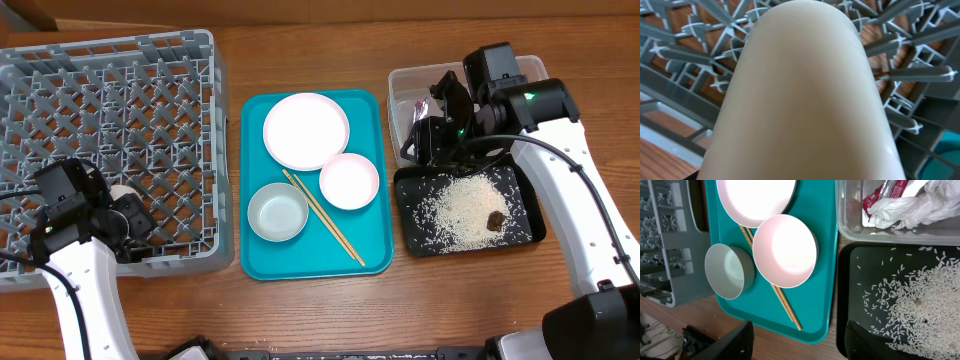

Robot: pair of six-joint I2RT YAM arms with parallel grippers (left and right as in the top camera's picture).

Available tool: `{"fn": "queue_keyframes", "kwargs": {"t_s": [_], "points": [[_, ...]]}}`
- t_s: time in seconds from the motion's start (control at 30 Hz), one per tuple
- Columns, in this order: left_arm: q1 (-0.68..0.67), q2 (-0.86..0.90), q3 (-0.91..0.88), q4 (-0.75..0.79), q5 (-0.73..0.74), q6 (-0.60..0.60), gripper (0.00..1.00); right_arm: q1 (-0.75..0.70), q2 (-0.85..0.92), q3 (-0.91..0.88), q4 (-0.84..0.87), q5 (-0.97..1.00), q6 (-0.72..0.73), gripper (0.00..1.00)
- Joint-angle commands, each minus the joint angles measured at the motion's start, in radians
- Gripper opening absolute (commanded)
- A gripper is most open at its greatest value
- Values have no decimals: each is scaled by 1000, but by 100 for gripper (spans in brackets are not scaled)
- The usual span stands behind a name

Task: Sort waste into correct bins and load items into the dishwasher
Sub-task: 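Lower the white cup into the dish rack and release with the left gripper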

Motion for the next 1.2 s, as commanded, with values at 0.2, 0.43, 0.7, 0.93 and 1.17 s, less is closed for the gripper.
{"fn": "queue_keyframes", "kwargs": {"t_s": [0.2,0.43,0.7,0.93,1.17], "points": [[5,68,16,28,37,-10,51,2,-8,4,-1,3,-8,60],[5,105,16,51,54,-10,79,2,-8,4,-3,3,-8,60],[3,86,50,39,114,-9,100,2,-8,4,-5,3,-8,60],[-25,3,145,8,228,-5,100,2,-8,4,-19,90,-7,61],[-222,-71,151,-31,284,10,100,-12,-8,4,-42,163,-2,53]]}}
